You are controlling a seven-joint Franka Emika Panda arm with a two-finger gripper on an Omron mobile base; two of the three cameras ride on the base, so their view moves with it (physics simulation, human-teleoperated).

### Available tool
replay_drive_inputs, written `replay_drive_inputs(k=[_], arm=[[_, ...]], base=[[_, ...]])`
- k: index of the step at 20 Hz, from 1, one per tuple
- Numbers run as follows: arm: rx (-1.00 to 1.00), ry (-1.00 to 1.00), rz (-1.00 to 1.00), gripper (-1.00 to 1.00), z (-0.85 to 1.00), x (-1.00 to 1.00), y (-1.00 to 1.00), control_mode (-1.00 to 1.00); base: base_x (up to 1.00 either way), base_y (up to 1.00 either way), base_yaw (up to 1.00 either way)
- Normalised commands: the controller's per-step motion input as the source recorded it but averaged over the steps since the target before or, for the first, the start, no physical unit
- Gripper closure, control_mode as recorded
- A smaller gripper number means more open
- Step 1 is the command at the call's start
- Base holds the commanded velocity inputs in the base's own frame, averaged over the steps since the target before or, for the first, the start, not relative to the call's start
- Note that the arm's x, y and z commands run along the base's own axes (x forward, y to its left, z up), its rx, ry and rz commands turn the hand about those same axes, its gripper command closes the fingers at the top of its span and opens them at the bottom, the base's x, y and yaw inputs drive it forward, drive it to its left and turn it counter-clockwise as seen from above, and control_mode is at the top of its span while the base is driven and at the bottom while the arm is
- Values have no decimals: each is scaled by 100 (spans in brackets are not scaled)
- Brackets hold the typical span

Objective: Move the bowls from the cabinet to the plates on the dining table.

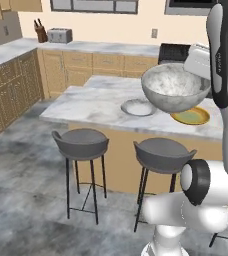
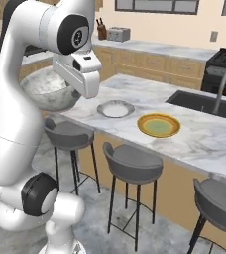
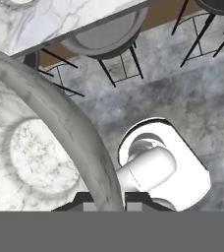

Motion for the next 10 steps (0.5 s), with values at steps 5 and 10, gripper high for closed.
replay_drive_inputs(k=[5, 10], arm=[[0, 0, 0, 100, 0, 0, 0, 100], [0, 0, 0, 100, 0, 0, 0, 100]], base=[[45, 19, -9], [62, 6, 0]])
